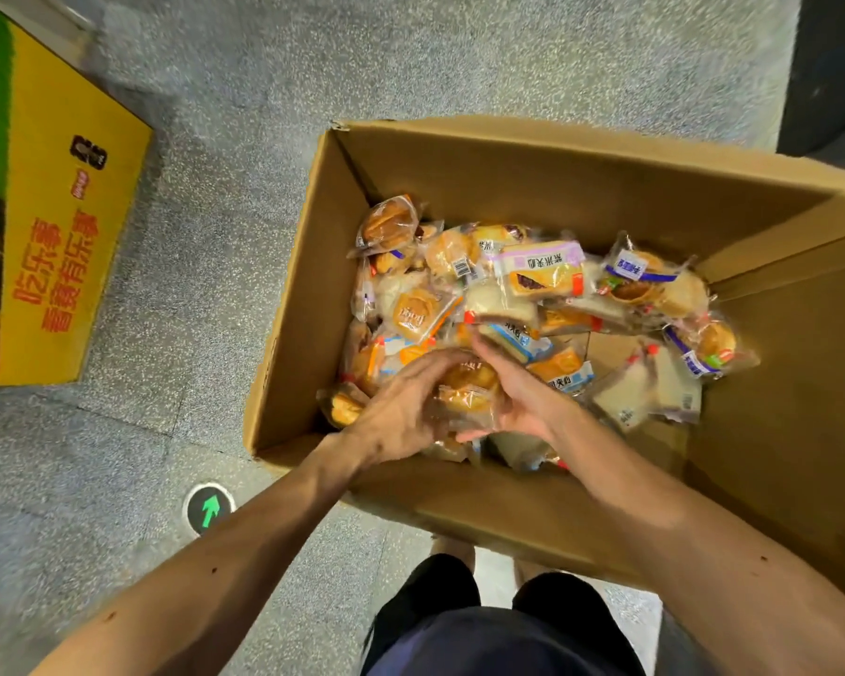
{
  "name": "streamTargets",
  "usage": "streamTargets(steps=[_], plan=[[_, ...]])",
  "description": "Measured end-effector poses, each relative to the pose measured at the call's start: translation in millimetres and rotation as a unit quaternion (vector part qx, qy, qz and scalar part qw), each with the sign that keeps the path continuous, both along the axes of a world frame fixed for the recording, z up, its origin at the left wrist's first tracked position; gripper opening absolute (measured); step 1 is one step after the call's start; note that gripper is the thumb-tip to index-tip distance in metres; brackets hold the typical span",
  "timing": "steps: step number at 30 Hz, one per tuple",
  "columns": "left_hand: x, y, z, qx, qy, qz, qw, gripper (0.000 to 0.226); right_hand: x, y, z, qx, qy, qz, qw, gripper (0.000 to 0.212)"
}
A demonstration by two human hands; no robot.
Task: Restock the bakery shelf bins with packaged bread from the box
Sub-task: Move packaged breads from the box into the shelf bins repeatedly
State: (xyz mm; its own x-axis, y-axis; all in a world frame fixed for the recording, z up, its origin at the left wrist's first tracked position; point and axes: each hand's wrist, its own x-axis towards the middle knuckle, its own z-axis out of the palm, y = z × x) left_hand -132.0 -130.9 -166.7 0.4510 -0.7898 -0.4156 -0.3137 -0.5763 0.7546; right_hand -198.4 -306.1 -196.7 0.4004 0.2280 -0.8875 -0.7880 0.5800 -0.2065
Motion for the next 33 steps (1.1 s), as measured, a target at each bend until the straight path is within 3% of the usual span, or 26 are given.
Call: streamTargets(steps=[2,4,6,9,12,14,16,20,23,25,29,31,33], plan=[[-4.9,-14.1,11.2,-0.016,0.16,0.105,0.981,0.07,-9.9,-5.5,-3.7,-0.005,-0.016,0.007,1.0,0.052],[1.9,-24.6,11.6,-0.02,0.283,0.21,0.936,0.063,-20.0,-14.3,-9.4,-0.012,-0.013,0.003,1.0,0.039],[16.4,-32.8,4.1,0.002,0.226,0.298,0.927,0.05,-29.0,-23.7,-12.4,-0.022,-0.008,-0.007,1.0,0.032],[41.9,-41.6,-12.3,0.104,0.033,0.348,0.931,0.045,-39.9,-36.4,-19.0,-0.039,-0.01,-0.044,0.998,0.044],[70.7,-39.5,-50.8,0.184,-0.005,0.335,0.924,0.082,-45.9,-47.8,-26.0,-0.046,-0.021,-0.068,0.996,0.053],[79.9,-40.1,-79.3,0.225,0.012,0.328,0.917,0.103,-48.0,-53.6,-26.6,-0.051,-0.04,-0.064,0.996,0.041],[77.8,-43.5,-101.8,0.258,0.026,0.338,0.905,0.109,-52.0,-58.2,-30.6,-0.061,-0.046,-0.058,0.995,0.034],[67.8,-47.6,-120.1,0.315,-0.021,0.342,0.885,0.129,-63.2,-63.9,-36.3,-0.072,-0.043,-0.067,0.994,0.039],[54.2,-45.0,-101.2,0.288,-0.009,0.308,0.907,0.115,-65.3,-61.4,-28.9,-0.083,-0.035,-0.054,0.995,0.049],[46.3,-41.1,-79.9,0.222,0.018,0.292,0.93,0.105,-65.0,-55.1,-20.0,-0.105,-0.023,-0.033,0.994,0.067],[35.0,-27.2,-26.7,0.119,0.109,0.225,0.961,0.125,-68.5,-44.7,-16.8,-0.148,-0.023,-0.028,0.988,0.11],[35.0,-24.4,3.8,0.089,0.113,0.162,0.976,0.116,-67.7,-38.4,-3.4,-0.166,-0.035,-0.065,0.983,0.115],[36.2,-23.6,28.9,0.055,0.114,0.099,0.987,0.102,-63.7,-26.6,43.7,-0.193,-0.041,-0.076,0.977,0.104]])
